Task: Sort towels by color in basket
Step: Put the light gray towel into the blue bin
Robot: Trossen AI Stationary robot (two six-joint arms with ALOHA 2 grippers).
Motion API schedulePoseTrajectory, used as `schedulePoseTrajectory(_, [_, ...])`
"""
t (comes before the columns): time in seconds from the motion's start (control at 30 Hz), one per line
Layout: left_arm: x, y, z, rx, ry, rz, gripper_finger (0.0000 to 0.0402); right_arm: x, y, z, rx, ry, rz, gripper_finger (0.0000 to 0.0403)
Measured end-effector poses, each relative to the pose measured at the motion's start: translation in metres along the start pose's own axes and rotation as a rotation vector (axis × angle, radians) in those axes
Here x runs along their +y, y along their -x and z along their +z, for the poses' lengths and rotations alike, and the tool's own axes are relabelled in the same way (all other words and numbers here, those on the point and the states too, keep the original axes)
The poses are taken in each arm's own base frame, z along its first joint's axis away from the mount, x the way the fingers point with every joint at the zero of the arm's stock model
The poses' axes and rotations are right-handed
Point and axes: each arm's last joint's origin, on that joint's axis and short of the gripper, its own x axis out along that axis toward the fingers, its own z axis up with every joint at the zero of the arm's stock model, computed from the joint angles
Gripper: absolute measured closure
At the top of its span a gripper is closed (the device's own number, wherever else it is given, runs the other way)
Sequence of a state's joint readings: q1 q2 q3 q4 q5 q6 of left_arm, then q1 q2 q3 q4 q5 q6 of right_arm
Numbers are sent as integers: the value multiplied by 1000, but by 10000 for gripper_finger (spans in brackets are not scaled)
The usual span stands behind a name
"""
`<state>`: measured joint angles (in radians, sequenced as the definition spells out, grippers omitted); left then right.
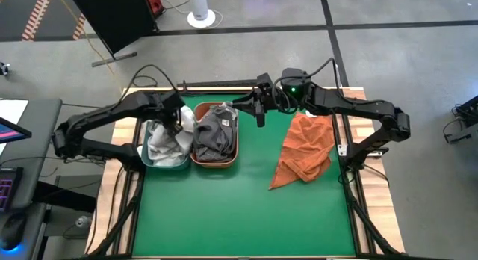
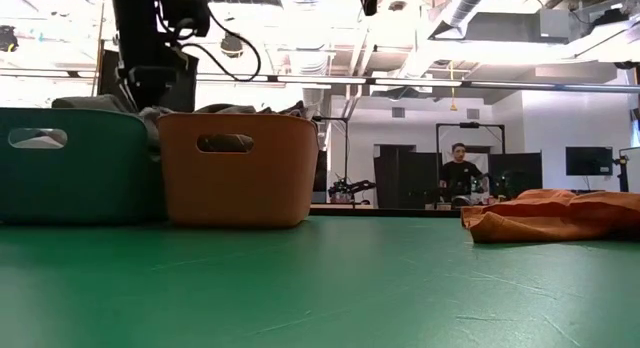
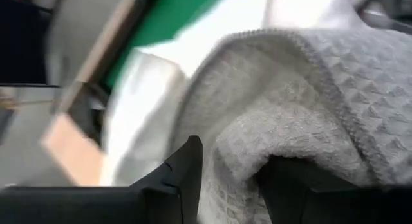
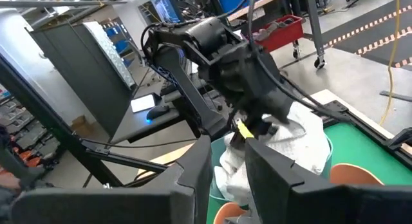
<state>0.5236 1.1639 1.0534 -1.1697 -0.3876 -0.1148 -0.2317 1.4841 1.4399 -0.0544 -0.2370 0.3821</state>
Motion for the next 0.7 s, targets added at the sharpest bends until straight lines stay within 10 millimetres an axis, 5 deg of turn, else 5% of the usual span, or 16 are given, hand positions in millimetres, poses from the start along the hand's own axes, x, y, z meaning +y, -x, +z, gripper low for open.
schedulePoseTrajectory(0.37, [15,29,11,-86,-104,173,269,-1,0,-2,18,-5,-7,281])
schedulePoseTrajectory(0.57, [12,37,4,75,-81,-268,269,-1,0,-2,19,0,-8,281])
schedulePoseTrajectory(0.7, [11,40,-3,151,-67,-347,269,-2,0,-1,18,9,-11,281])
